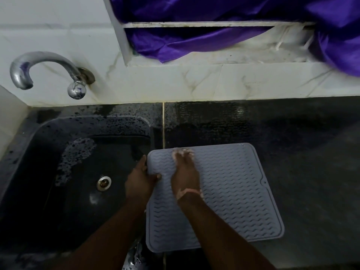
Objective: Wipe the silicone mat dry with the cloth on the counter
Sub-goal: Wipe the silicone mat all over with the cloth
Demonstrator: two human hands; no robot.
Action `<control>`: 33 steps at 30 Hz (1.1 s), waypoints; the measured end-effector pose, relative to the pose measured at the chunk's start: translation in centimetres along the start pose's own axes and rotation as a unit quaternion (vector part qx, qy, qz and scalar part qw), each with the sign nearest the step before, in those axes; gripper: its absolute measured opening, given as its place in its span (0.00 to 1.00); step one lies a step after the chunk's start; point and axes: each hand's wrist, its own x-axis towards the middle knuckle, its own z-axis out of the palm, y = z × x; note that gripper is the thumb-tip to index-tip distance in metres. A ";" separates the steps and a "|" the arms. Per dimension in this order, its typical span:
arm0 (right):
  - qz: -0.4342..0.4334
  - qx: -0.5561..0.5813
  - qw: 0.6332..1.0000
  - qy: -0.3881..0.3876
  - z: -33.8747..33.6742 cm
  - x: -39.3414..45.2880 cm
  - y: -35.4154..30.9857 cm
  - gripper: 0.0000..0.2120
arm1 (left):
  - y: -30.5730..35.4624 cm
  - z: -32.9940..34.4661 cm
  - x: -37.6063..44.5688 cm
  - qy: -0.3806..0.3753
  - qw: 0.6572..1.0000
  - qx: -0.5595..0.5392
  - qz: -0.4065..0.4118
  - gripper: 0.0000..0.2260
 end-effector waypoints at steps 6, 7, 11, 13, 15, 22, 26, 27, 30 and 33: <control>-0.071 0.034 0.997 -0.010 -4.3 1.1 3.0 0.23 | 0.5 -0.5 -0.4 -0.016 0.998 -0.052 -0.012 0.30; -0.040 0.043 0.997 0.046 -5.7 1.7 4.5 0.18 | 0.4 -0.6 -0.5 -0.018 0.997 -0.067 -0.018 0.27; 0.193 0.049 0.964 0.175 -8.2 3.1 9.3 0.17 | -0.7 -0.7 -1.3 -0.014 0.995 -0.096 -0.020 0.19; 0.173 0.014 0.969 0.173 -6.7 2.9 9.0 0.22 | -1.2 -0.9 -1.4 -0.028 0.996 -0.089 -0.004 0.21; 0.136 0.010 0.980 0.144 -3.7 2.5 6.4 0.25 | -1.4 -1.3 -1.2 -0.040 0.996 -0.085 0.000 0.20; -0.092 0.047 0.993 -0.065 2.4 -2.0 -1.5 0.25 | -1.1 -1.6 -0.1 -0.047 0.998 -0.037 0.003 0.19; 0.024 0.226 0.974 -0.017 -4.4 -0.4 1.6 0.09 | -1.0 -1.6 0.1 -0.065 0.996 -0.058 -0.015 0.21; 0.073 0.220 0.972 0.025 -6.3 0.4 3.3 0.08 | -1.0 -1.6 0.1 -0.066 0.996 -0.059 -0.017 0.22; 0.235 0.090 0.961 0.116 -10.6 2.7 7.6 0.14 | -1.1 -1.6 0.0 -0.064 0.997 -0.052 -0.010 0.22; 0.257 -0.044 0.959 0.110 -8.9 4.4 8.1 0.22 | -1.0 -1.5 0.2 -0.062 0.997 -0.044 -0.007 0.22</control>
